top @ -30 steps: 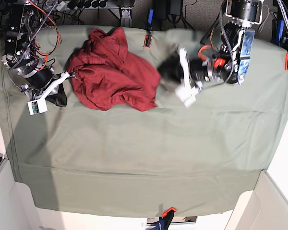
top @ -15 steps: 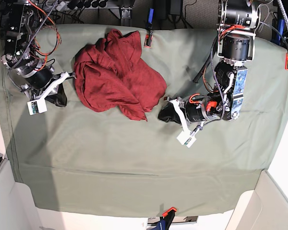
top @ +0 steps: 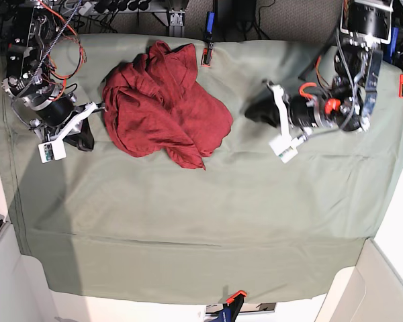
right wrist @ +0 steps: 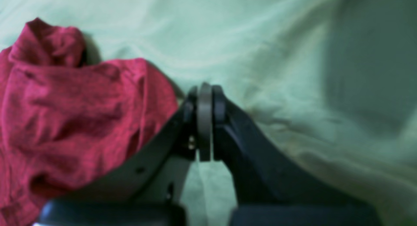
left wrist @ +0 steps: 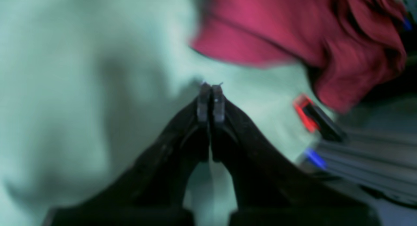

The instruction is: Fold the T-shirt properly

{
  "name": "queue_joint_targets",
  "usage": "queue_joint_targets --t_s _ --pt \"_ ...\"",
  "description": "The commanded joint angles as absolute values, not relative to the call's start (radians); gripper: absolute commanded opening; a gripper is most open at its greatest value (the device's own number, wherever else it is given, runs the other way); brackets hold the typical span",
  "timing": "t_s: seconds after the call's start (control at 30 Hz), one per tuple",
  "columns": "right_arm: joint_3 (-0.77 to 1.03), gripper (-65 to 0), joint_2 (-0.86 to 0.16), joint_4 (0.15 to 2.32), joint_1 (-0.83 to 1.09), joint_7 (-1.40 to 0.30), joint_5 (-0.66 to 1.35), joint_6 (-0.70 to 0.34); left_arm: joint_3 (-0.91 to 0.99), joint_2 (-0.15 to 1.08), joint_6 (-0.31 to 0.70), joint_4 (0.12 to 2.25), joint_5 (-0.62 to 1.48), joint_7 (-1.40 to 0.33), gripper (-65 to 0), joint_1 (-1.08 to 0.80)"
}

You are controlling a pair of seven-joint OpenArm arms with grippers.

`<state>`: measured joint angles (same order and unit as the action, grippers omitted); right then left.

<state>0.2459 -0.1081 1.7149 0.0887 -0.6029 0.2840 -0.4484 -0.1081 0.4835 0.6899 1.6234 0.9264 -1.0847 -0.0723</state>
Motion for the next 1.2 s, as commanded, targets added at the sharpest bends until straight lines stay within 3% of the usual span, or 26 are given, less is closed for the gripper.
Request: queue_joint_targets --t_s 0.0,0.2,0.6,0.93,1.17 --pt "0.249 -65.0 -0.116 1.731 0.073 -0.579 0.307 -0.453 -0.102 0.482 0.698 1.645 0.922 -1.051 -65.0 -0.076" --pt "0.249 -65.0 -0.116 1.731 0.075 -0.596 0.316 -0.453 -0.107 0.353 0.698 1.581 0.592 -0.81 -65.0 -0.065" --pt "0.249 -65.0 -0.116 1.732 0.075 -0.603 0.331 -0.453 -0.255 0.229 0.698 1.189 0.549 -0.793 -65.0 0.284" --pt "0.249 -65.0 -0.113 1.732 0.073 -0.604 0.435 -0.521 -0.254 0.295 0.698 1.08 0.554 -0.8 -65.0 0.472" --pt "0.248 -65.0 -0.112 1.751 0.073 -0.636 0.563 -0.574 -0.253 0.436 0.698 1.09 0.908 -0.978 -65.0 0.455"
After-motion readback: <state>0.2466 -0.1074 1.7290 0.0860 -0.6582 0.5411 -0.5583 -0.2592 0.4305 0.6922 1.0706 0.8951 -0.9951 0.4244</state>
